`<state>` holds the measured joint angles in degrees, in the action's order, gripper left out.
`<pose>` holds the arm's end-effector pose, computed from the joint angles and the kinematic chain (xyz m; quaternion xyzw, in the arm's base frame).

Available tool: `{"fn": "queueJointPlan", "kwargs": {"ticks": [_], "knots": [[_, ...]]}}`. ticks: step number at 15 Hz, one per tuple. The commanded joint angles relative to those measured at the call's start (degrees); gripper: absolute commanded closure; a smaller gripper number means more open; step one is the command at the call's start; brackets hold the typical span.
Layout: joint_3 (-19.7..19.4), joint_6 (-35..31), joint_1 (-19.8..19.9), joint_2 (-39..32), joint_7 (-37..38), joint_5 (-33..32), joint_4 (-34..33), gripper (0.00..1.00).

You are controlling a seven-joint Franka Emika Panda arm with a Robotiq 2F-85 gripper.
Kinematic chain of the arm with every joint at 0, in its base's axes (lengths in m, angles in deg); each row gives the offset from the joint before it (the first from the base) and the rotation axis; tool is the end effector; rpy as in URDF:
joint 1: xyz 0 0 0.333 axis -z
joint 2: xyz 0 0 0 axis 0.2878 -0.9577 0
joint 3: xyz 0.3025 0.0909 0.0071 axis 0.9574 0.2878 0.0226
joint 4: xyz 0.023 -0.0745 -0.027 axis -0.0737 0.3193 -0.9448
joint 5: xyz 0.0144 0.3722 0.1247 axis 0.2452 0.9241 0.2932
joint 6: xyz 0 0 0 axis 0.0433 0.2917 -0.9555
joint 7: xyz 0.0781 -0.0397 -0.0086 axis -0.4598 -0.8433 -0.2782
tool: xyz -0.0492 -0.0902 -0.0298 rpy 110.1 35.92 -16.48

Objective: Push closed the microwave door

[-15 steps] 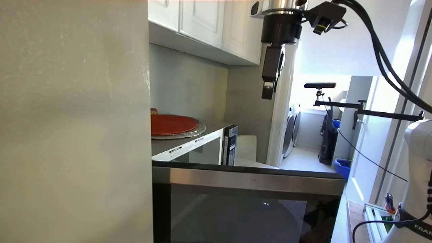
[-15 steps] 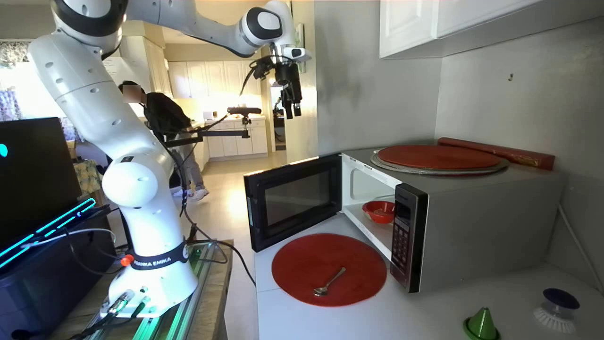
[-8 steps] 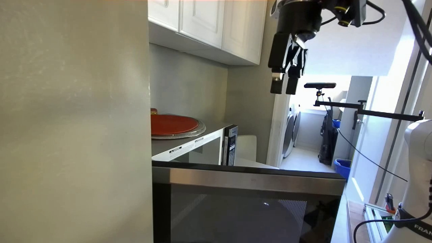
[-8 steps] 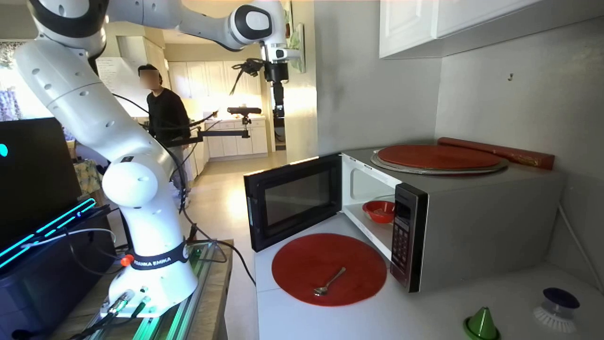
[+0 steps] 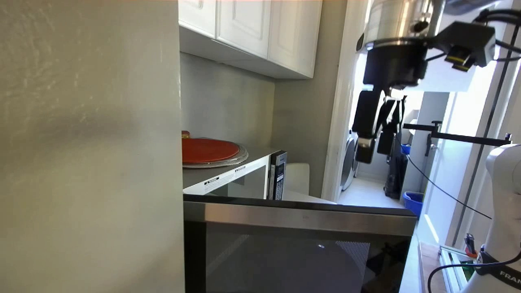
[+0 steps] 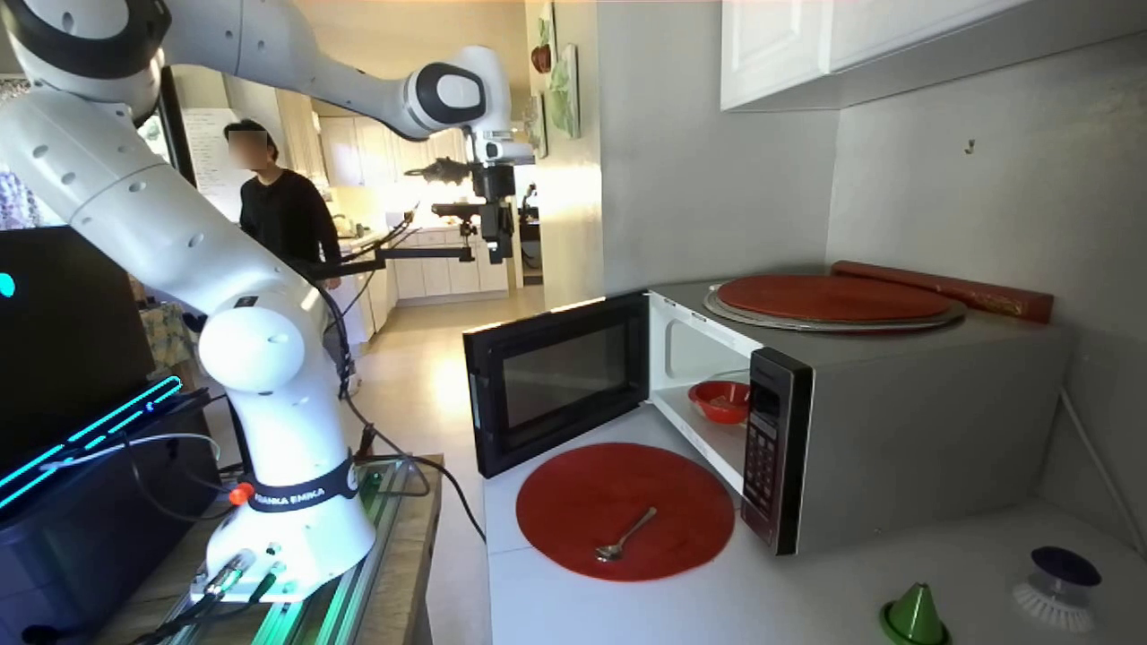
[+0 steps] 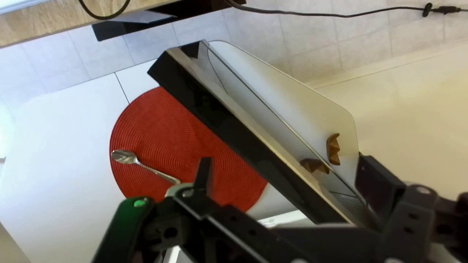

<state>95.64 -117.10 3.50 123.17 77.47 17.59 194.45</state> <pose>0.2847 0.2677 0.5253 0.9921 -0.1218 0.0266 0.0156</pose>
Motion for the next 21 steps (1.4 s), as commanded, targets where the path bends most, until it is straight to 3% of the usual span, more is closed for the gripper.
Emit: {"fn": "queueJointPlan", "kwargs": {"ticks": [1, 2, 7, 8, 9, 16, 19, 21], "knots": [[0.9, -8.3, -2.5, 1.9, 0.0, 3.7, 7.8, 0.0], [0.6, -4.0, -1.4, 0.0, 0.1, 1.3, 3.7, 0.0], [1.5, -7.4, -1.6, -0.3, 0.6, -0.1, 6.5, 0.0], [1.2, -8.4, -1.9, -0.7, 0.6, 1.0, 7.2, 0.08], [1.5, -9.1, -2.1, -1.1, 1.4, 1.8, 8.0, 0.28], [2.1, -9.2, -3.5, -4.3, 6.0, 4.6, 10.4, 0.78], [2.6, -10.9, -3.4, -4.3, 7.5, 2.7, 12.5, 0.98], [2.5, -11.6, -3.5, -4.4, 7.3, 2.1, 13.6, 1.0]]}}
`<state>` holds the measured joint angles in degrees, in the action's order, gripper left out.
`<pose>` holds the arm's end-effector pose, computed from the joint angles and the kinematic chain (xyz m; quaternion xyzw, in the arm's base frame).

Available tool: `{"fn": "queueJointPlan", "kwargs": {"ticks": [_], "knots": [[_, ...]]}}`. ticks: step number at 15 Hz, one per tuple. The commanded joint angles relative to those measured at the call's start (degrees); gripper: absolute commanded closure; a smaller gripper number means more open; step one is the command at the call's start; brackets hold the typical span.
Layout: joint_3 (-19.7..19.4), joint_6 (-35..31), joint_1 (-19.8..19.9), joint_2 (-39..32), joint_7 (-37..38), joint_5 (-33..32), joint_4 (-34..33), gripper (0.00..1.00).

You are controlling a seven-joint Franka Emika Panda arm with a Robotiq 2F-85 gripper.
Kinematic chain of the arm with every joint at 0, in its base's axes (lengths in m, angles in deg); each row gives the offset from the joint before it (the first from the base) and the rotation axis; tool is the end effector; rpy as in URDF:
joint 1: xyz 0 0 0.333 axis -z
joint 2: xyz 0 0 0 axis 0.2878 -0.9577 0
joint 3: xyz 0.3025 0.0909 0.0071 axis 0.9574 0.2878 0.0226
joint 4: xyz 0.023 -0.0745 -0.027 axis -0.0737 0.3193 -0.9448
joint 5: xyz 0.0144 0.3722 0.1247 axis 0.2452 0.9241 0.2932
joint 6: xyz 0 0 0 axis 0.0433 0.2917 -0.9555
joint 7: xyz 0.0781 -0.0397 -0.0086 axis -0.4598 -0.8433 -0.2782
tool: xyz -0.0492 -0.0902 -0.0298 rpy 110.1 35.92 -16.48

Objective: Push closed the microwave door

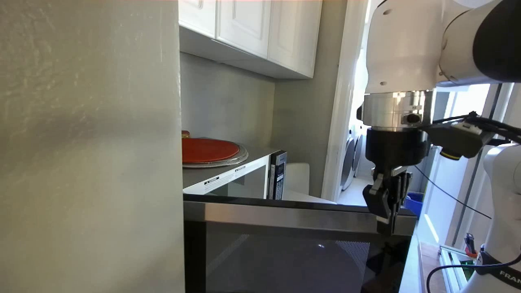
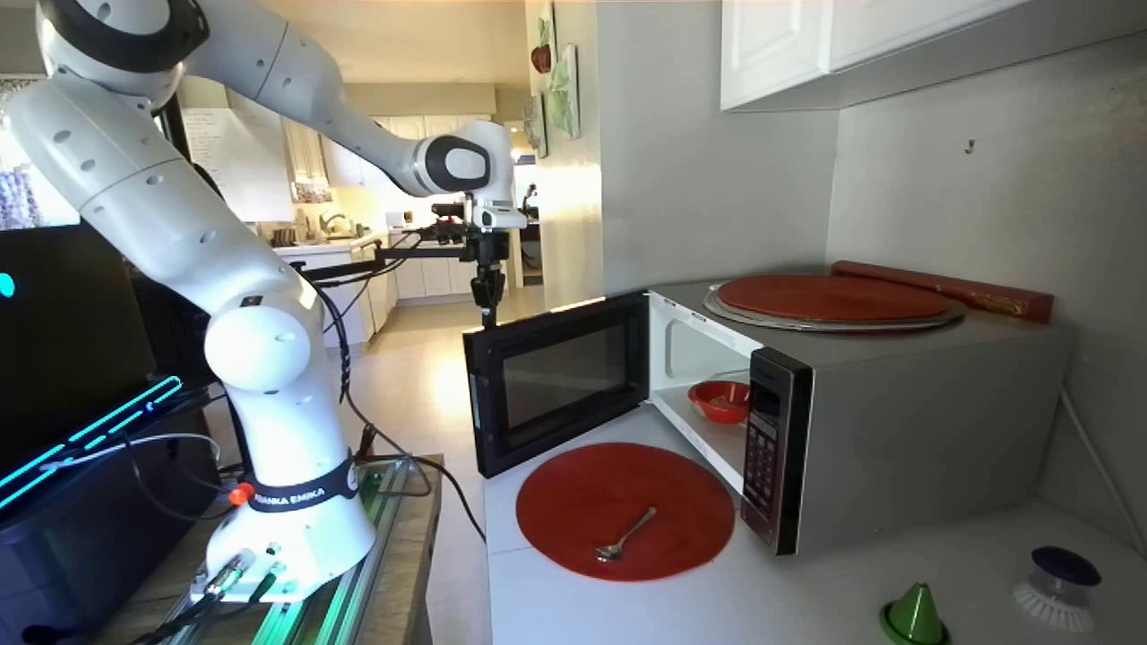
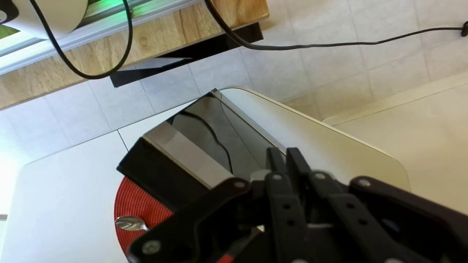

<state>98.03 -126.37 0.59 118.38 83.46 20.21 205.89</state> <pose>0.2704 0.2723 0.4149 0.9864 -0.1571 -0.0267 0.0415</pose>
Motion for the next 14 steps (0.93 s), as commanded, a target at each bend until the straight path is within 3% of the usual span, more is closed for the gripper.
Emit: {"fn": "queueJointPlan", "kwargs": {"ticks": [1, 6, 14], "knots": [[0.3, -3.1, -0.5, 0.4, 1.1, -1.4, 2.9, 1.0], [1.4, -6.1, -0.3, -0.1, 0.4, -6.6, 4.8, 1.0], [0.0, -10.4, 5.3, -2.0, -2.6, -25.5, 5.2, 1.0]]}}
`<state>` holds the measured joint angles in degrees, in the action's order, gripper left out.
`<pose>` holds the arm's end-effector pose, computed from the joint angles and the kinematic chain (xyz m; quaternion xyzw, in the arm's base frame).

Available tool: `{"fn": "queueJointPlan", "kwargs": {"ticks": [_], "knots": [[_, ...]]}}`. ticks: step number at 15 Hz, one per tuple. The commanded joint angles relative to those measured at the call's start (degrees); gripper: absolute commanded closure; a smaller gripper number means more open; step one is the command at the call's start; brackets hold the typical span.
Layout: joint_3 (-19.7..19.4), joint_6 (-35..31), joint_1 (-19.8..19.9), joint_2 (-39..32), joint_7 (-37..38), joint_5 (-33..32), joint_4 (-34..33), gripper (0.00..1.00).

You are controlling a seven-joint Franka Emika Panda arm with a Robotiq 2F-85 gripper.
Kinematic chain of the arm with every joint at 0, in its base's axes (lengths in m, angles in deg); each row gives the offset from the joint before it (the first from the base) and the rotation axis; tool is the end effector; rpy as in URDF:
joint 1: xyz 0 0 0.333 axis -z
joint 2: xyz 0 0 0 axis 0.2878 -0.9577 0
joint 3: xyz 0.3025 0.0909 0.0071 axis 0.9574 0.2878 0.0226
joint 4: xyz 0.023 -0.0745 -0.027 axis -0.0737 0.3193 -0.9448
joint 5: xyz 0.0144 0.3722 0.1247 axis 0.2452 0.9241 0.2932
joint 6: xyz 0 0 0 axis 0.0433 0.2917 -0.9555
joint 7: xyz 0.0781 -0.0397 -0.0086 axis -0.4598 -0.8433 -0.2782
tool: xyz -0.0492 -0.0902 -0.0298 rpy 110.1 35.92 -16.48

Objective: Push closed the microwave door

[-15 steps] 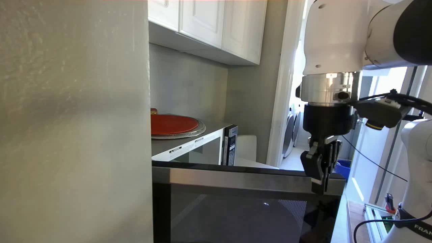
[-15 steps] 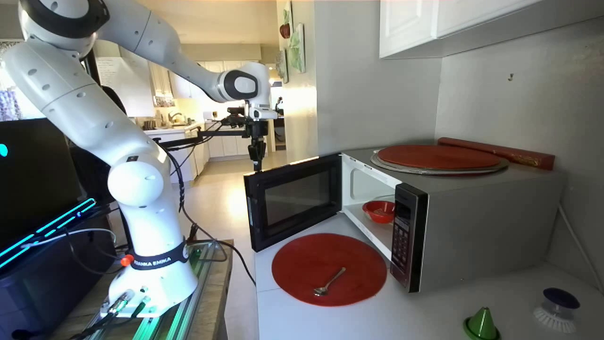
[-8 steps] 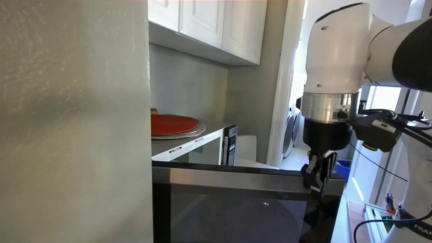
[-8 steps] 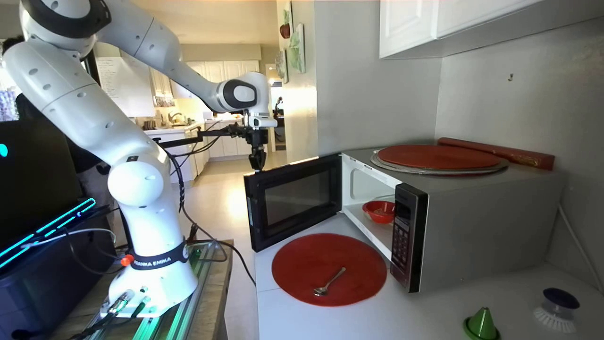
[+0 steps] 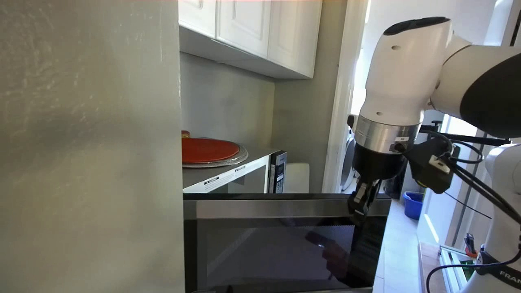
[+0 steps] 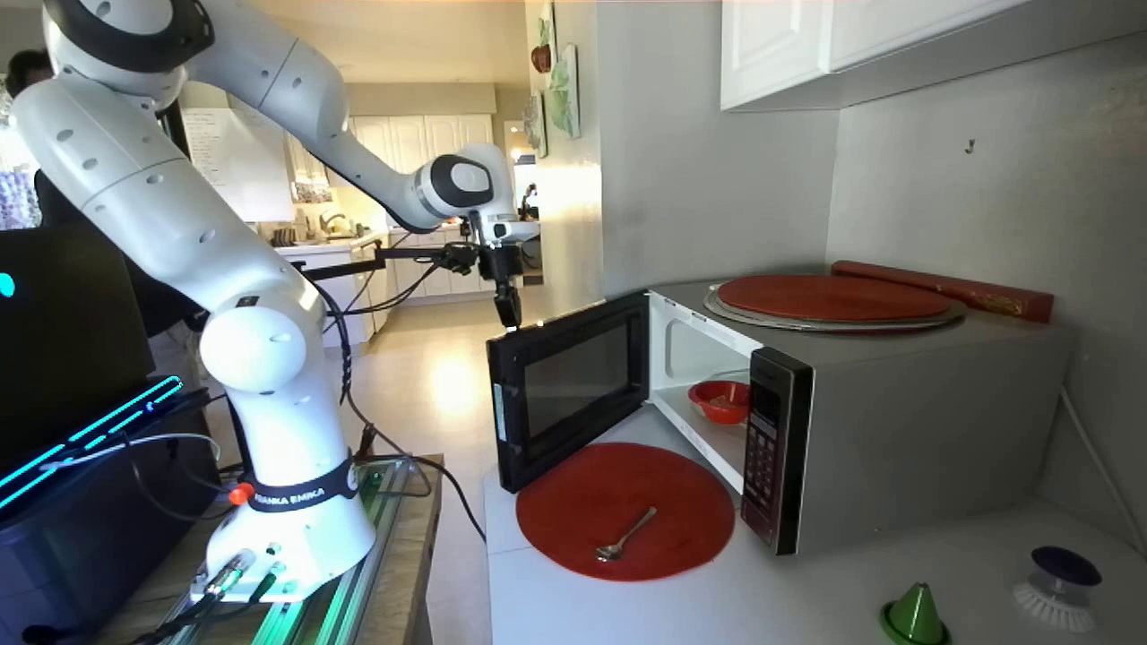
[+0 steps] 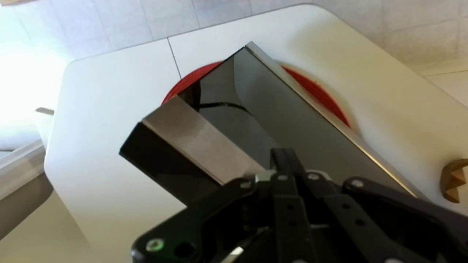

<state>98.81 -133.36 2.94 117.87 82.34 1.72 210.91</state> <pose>0.2879 0.2395 0.3848 0.9837 -0.0834 0.0744 0.1409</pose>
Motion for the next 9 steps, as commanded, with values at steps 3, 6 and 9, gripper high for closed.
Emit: {"fn": "queueJointPlan", "kwargs": {"ticks": [3, 6, 9], "knots": [[-0.9, -9.7, 9.0, -4.4, 0.4, -19.8, 0.3, 1.0], [-2.3, -13.9, 12.9, -6.3, 2.7, -27.5, -0.2, 1.0], [-4.5, -14.4, 9.8, -5.1, 0.4, -23.0, 1.4, 1.0]]}}
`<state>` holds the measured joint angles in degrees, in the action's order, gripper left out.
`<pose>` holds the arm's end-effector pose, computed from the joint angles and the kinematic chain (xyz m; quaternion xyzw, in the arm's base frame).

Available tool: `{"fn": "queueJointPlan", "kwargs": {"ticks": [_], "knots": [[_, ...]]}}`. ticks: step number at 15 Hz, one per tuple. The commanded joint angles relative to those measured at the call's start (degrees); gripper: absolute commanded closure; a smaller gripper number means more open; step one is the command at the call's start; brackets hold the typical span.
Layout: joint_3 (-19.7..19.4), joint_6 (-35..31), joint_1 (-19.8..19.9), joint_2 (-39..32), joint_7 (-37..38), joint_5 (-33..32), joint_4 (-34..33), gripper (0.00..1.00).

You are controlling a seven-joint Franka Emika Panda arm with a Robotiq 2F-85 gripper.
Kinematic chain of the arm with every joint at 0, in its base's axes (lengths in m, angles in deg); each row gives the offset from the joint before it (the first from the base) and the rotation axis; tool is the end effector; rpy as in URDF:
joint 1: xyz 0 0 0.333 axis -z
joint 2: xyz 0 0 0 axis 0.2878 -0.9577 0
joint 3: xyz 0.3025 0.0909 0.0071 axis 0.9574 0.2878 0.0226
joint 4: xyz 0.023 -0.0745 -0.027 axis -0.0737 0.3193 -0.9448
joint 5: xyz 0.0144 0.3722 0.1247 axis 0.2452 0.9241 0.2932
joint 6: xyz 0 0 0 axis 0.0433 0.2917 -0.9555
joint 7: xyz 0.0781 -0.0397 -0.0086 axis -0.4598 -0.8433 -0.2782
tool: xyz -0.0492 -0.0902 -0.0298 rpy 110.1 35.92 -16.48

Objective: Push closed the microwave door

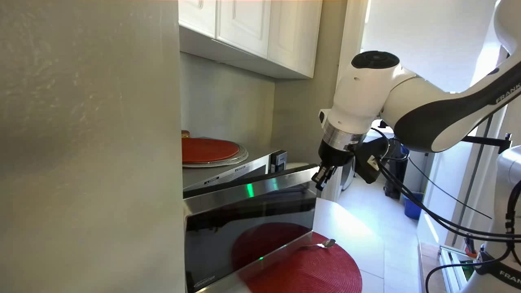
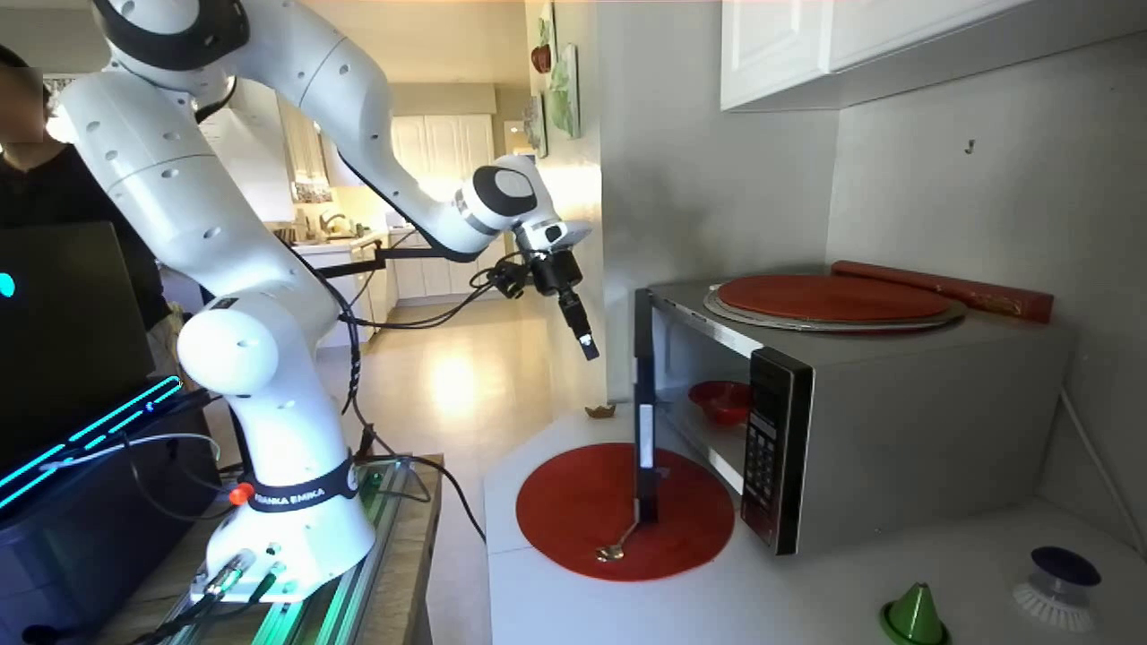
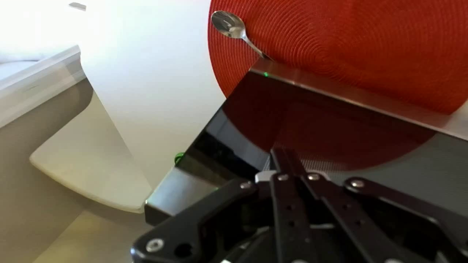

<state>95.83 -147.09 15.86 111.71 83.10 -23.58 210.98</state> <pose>0.3709 0.1634 0.3725 0.9603 -0.0494 0.1791 0.2080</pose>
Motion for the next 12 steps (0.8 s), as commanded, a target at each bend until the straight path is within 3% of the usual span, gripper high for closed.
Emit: {"fn": "queueJointPlan", "kwargs": {"ticks": [1, 3, 6, 8, 9, 10, 12], "knots": [[-2.9, 1.5, -6.2, 1.6, -3.5, 8.1, 1.9, 1.0], [-4.4, 6.2, -11.0, 3.4, -8.2, 17.6, 2.5, 1.0], [-8.5, 19.2, -18.3, 8.7, -16.1, 31.5, 0.2, 1.0], [-8.4, 28.4, -18.6, 12.5, -17.6, 36.0, -2.4, 1.0], [-8.5, 31.9, -18.3, 14.3, -17.6, 37.1, -3.7, 0.94], [-8.5, 34.7, -17.7, 15.5, -17.9, 37.7, -5.1, 0.73], [-8.5, 40.0, -16.4, 17.5, -18.5, 39.0, -7.7, 0.6]]}}
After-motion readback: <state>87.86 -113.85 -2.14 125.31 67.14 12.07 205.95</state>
